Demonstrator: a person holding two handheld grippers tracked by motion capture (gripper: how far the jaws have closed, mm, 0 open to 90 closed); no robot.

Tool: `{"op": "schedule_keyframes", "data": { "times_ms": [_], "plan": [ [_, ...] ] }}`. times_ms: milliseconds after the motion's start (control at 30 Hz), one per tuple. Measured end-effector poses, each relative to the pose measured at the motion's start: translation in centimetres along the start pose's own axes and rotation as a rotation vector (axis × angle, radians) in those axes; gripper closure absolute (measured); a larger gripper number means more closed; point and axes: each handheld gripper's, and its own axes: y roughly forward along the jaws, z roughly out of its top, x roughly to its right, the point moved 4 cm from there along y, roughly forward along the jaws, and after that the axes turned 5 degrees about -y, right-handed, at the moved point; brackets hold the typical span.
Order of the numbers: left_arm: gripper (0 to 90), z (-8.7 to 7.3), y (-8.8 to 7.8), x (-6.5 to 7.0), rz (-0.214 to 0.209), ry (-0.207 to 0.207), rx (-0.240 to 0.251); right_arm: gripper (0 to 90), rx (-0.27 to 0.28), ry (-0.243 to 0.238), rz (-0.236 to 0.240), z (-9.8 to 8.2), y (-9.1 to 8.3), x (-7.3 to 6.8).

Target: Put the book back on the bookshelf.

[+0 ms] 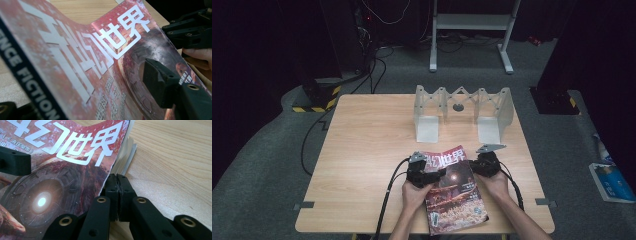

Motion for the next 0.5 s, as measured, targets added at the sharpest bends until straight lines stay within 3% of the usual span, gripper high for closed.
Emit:
{"op": "schedule_keyframes", "data": {
  "times_ms": [300,500],
  "plan": [
    [57.9,-0.14,0.16,-0.15,0.031,-0.057,-0.037,80.1,0.003,0.041,-0.008,-0.29,-0.17,0.52],
    [65.2,0.02,0.07,-0.13,0.029,-0.07,-0.029,62.4,0.0,0.028,-0.055,-0.73,-0.96,1.02]
  ]
}}
